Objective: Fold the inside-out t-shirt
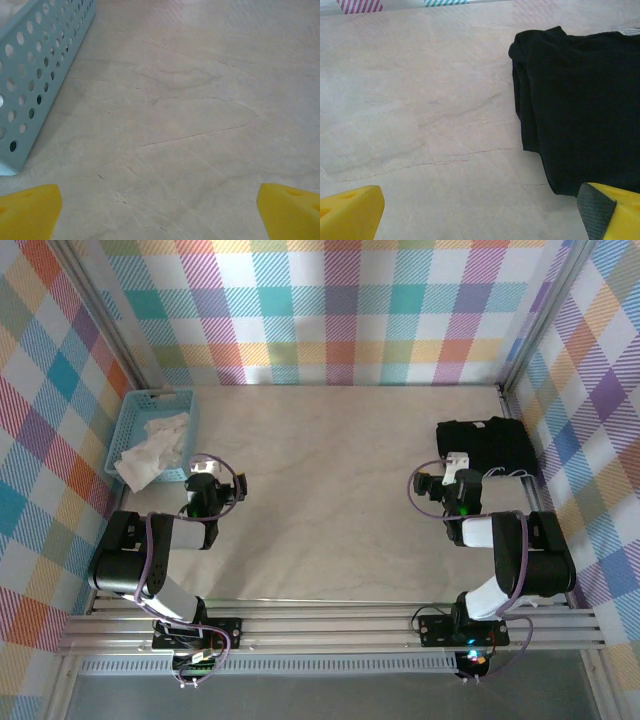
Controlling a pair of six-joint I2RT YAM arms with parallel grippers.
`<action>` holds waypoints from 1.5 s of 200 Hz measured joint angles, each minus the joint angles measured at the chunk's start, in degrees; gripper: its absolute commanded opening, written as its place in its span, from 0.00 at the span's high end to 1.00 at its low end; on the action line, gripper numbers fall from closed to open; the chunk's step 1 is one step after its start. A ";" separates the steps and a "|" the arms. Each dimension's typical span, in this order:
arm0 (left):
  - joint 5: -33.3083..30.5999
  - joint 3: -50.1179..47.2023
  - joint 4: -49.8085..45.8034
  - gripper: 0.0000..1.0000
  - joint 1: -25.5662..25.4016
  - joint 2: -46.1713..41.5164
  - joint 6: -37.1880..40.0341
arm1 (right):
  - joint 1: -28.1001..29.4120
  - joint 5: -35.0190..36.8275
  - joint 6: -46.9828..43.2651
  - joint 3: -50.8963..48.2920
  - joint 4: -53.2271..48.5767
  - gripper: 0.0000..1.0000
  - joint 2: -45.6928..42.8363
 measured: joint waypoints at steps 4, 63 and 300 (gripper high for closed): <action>0.00 0.00 0.00 0.00 0.00 0.00 -0.02 | 0.00 0.00 0.00 0.00 0.00 0.00 0.00; 0.00 0.00 0.00 0.00 0.00 0.00 0.00 | 0.00 0.00 0.00 0.00 0.00 0.00 0.00; 2.12 21.86 -42.10 0.00 0.00 -19.26 -21.62 | 4.57 0.81 15.13 10.12 -31.01 0.00 -30.93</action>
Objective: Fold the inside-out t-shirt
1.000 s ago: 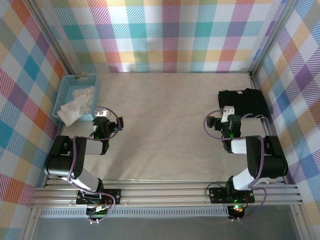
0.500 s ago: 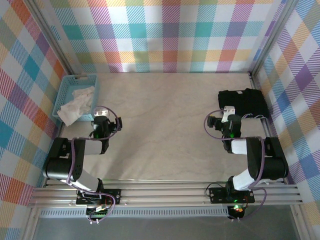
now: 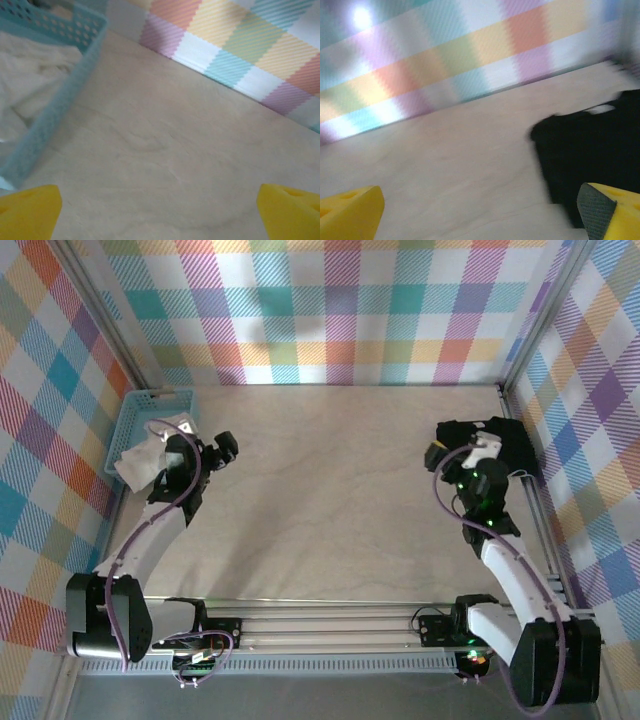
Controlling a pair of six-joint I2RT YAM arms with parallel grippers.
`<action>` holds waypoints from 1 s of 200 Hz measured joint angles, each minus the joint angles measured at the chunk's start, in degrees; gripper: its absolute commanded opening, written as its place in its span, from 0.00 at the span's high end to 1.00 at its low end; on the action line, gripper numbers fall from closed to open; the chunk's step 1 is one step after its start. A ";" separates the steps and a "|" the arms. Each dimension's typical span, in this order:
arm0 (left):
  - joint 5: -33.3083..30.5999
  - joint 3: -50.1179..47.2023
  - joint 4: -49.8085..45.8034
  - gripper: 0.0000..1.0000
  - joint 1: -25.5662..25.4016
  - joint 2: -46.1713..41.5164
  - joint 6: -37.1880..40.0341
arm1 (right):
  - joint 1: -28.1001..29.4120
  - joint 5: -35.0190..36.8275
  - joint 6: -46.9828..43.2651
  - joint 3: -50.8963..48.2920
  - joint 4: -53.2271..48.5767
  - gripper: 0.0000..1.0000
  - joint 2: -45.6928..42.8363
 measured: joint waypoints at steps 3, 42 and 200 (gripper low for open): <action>-0.07 0.48 -0.52 0.00 0.00 0.52 -0.31 | 1.07 -0.96 -0.09 1.07 -0.79 0.00 1.03; -4.02 9.97 -8.28 0.00 5.14 7.98 -2.25 | 10.05 -9.07 -0.63 9.86 -8.24 0.00 13.20; -10.27 55.17 -34.21 0.54 19.12 54.64 1.27 | 10.25 -11.17 0.37 8.90 -11.93 0.00 15.93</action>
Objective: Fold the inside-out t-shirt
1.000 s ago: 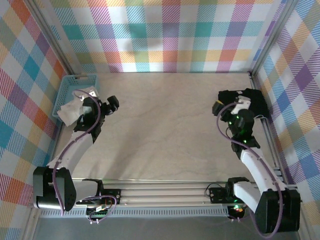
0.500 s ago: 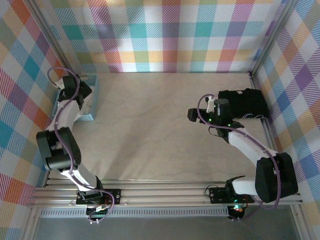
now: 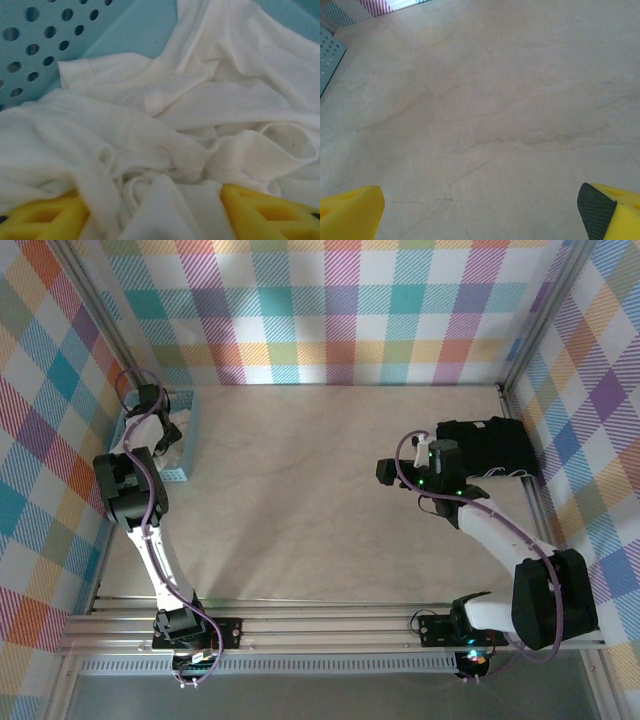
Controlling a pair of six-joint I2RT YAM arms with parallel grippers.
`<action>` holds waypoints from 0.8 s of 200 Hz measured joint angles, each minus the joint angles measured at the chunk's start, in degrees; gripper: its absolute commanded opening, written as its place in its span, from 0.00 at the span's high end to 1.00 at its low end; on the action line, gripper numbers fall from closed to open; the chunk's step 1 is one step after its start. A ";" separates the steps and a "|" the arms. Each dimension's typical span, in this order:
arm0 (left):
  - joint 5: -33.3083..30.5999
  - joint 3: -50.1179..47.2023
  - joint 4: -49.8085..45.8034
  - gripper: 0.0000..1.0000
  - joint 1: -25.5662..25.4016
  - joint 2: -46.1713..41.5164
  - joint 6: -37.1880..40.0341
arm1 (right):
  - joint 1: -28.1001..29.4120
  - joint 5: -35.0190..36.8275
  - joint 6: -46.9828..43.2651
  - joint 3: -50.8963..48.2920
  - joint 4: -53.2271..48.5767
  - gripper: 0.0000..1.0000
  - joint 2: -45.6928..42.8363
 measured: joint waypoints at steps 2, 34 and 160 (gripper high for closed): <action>0.04 0.24 -0.11 0.56 0.02 0.17 -0.20 | 0.00 0.11 0.00 -0.02 0.00 0.00 0.00; 0.63 1.01 -0.55 0.96 0.02 0.46 -0.02 | 0.00 0.96 0.00 -0.04 -0.07 0.00 -0.02; 10.23 -17.18 22.75 1.00 -9.49 -68.13 -5.95 | -0.46 9.75 -1.97 4.24 -5.22 0.00 -2.21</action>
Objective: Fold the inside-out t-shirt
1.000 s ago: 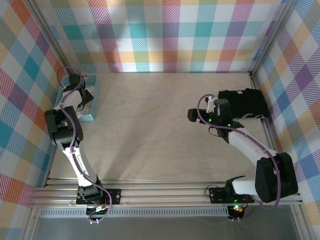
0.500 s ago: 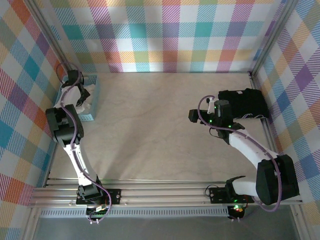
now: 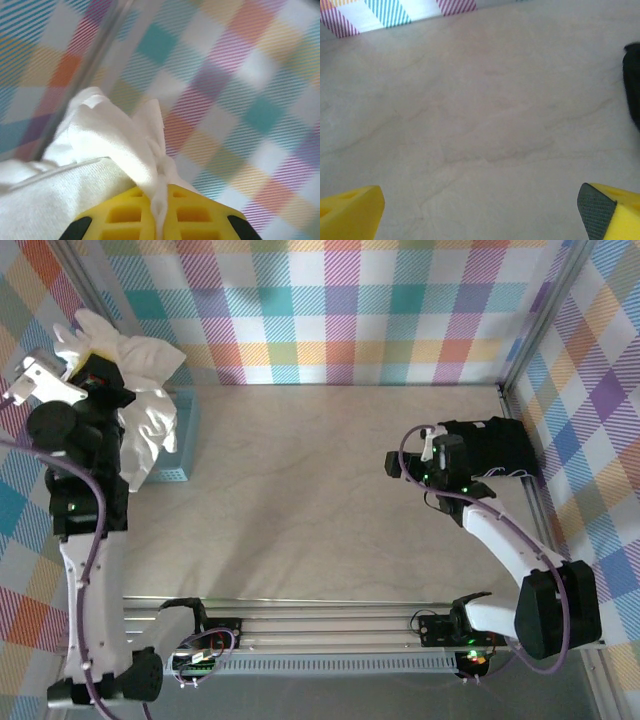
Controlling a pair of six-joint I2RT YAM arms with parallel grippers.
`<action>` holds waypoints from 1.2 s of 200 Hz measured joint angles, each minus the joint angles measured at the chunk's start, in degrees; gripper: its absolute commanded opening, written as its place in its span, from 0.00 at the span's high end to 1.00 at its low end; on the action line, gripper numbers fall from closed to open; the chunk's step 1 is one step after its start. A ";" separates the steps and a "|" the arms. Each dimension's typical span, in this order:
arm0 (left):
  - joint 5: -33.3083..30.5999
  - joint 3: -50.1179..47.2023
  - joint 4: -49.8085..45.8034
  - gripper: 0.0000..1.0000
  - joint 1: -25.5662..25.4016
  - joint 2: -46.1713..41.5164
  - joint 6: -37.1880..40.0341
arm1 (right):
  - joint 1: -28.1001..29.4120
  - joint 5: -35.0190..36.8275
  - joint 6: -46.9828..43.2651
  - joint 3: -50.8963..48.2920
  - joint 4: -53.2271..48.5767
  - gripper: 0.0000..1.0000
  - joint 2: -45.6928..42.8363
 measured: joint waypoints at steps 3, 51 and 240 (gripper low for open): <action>0.72 0.15 0.52 1.00 -0.59 -0.15 -0.24 | -0.09 0.20 -0.04 0.74 -0.11 0.00 0.39; 7.19 -1.51 0.57 1.00 -12.15 6.10 -0.81 | -5.31 -2.64 -0.15 15.58 -5.29 0.00 14.71; 10.97 -15.41 -0.87 1.00 -28.15 17.44 -1.22 | -18.56 -11.26 0.70 44.37 -27.32 0.05 50.36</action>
